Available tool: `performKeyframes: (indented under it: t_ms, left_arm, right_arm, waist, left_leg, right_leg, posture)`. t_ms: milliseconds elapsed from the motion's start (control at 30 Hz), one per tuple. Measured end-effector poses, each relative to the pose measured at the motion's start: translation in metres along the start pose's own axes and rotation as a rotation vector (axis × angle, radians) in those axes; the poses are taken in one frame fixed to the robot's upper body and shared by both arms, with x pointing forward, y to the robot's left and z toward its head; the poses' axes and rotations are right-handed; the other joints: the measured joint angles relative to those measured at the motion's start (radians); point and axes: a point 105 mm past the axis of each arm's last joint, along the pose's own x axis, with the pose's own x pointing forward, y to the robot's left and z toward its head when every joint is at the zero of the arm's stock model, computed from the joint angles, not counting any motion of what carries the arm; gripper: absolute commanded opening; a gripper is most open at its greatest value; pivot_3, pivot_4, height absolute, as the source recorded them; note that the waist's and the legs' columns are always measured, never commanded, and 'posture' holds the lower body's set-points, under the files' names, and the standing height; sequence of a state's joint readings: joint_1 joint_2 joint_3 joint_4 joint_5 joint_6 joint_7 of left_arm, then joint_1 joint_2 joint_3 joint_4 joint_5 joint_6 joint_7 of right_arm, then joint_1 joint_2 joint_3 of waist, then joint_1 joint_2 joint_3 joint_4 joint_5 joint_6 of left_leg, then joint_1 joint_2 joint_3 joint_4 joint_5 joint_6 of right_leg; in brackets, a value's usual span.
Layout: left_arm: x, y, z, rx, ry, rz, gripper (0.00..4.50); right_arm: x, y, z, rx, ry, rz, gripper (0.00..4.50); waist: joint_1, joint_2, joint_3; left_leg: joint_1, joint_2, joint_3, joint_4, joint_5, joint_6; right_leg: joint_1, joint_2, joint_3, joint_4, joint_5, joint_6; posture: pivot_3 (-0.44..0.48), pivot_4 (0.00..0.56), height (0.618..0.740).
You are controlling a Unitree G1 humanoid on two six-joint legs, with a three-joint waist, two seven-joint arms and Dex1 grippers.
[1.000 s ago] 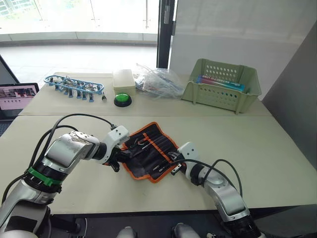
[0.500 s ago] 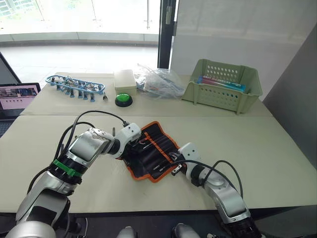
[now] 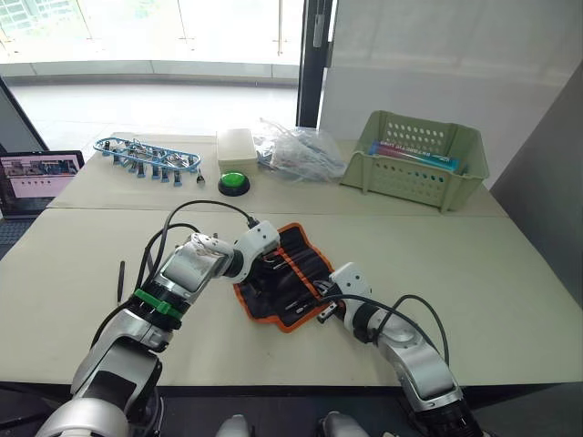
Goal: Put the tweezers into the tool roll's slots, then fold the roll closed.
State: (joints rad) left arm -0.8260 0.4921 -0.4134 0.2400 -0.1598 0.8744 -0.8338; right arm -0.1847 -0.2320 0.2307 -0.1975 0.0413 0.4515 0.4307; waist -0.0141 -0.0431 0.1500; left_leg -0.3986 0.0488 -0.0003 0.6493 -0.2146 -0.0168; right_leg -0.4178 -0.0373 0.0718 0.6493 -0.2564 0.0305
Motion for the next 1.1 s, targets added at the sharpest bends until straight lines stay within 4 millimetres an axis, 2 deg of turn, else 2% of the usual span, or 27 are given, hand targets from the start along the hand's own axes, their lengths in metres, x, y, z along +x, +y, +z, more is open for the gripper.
performKeyframes:
  t_ms: [267,667,767,867,1100]
  left_arm:
    - [0.009,0.002,0.003,0.024,-0.027,0.005,0.02]
    - [0.01,0.003,0.002,0.033,-0.031,0.008,0.02]
    - [0.006,0.003,0.001,0.033,-0.032,0.009,0.86]
    - [-0.006,0.002,-0.003,0.034,-0.035,-0.007,1.94]
    - [-0.063,0.001,0.001,0.004,-0.115,0.008,4.27]
  right_arm:
    - [-0.002,0.0,-0.002,-0.006,0.013,-0.005,0.0]
    - [-0.002,0.0,-0.003,-0.007,0.015,-0.007,0.0]
    - [-0.001,0.002,-0.002,-0.003,0.012,-0.004,0.0]
    - [-0.001,0.004,-0.002,-0.004,0.009,0.001,0.0]
    - [-0.002,0.007,0.001,-0.01,-0.003,0.015,0.0]
  waist:
    - [0.002,0.001,0.0]
    - [0.0,0.001,0.0]
    - [-0.004,0.001,0.0]
    - [-0.015,0.001,0.0]
    - [-0.032,0.001,0.0]
  left_leg:
    - [0.003,0.0,-0.001,0.002,0.0,0.001]
    - [0.006,0.0,-0.001,0.002,0.0,0.001]
    - [0.006,0.0,-0.001,0.002,0.0,0.001]
    - [0.005,0.0,-0.001,0.0,0.0,0.001]
    - [-0.005,0.0,-0.002,0.0,0.0,0.001]
  right_leg:
    - [0.007,0.0,0.0,-0.001,0.0,0.001]
    - [0.01,0.0,0.0,-0.001,0.0,0.002]
    - [0.01,0.0,0.0,-0.001,0.0,0.002]
    - [0.008,0.0,0.0,-0.001,0.0,0.002]
    - [-0.004,0.0,0.001,0.0,0.001,-0.001]
  posture:
    - [0.0,0.15,0.738]
    - [0.0,0.15,0.738]
    - [0.0,0.15,0.738]
    - [0.0,0.15,0.738]
    - [0.0,0.15,0.738]
